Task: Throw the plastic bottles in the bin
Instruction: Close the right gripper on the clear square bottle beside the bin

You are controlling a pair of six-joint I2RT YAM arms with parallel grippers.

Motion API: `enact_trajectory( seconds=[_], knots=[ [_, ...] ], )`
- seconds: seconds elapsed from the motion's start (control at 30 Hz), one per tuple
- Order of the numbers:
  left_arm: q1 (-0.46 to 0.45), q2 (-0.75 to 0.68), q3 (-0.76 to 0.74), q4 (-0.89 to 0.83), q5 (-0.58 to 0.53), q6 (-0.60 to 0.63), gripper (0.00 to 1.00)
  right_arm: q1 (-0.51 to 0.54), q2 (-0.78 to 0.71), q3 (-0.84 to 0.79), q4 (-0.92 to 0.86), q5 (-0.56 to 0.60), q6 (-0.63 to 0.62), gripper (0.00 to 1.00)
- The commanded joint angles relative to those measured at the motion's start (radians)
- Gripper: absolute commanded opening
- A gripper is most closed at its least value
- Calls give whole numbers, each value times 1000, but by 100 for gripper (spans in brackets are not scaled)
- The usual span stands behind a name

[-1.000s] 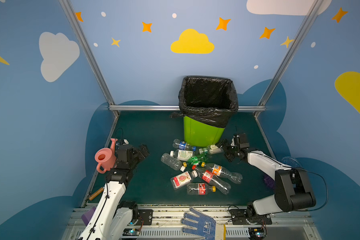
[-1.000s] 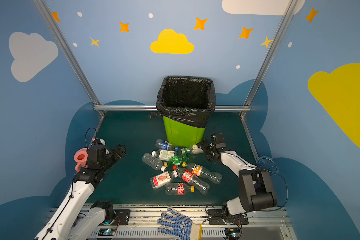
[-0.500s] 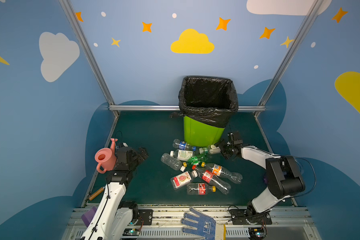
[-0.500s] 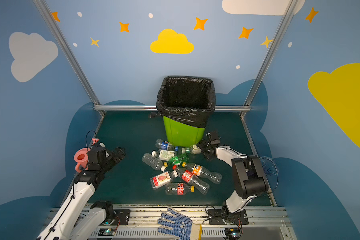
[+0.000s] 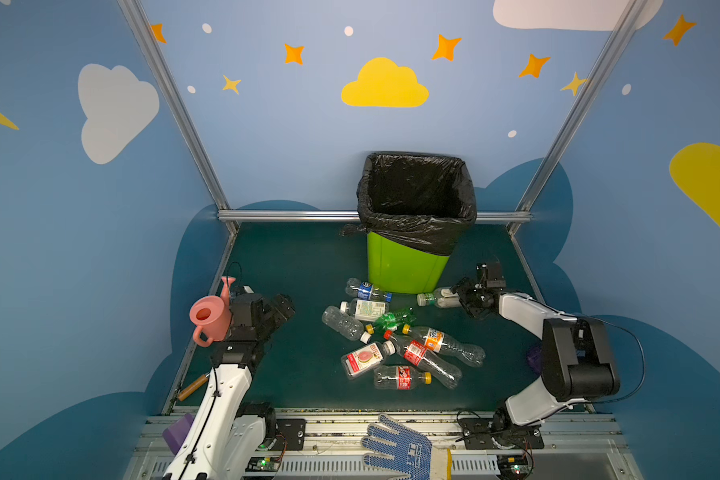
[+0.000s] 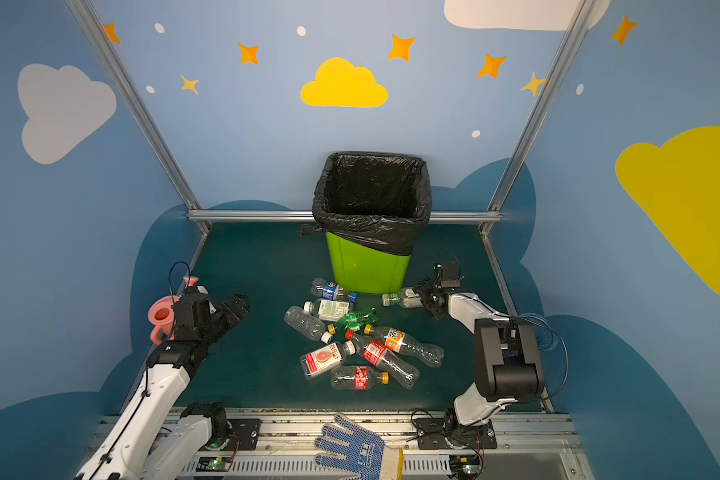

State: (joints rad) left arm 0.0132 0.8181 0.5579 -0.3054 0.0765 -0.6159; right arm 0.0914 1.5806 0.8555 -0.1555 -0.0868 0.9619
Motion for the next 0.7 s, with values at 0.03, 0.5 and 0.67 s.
enact_trajectory(
  seconds=[0.03, 0.5, 0.67],
  knots=[
    [5, 0, -11, -4, 5, -7, 100, -43, -47, -32, -120, 41, -57, 75],
    [9, 11, -39, 29, 12, -9, 100, -17, -153, 43, -236, 20, 71, 94],
    [10, 25, -46, 40, 18, -10, 100, 15, -142, 53, -247, 3, 189, 98]
  ],
)
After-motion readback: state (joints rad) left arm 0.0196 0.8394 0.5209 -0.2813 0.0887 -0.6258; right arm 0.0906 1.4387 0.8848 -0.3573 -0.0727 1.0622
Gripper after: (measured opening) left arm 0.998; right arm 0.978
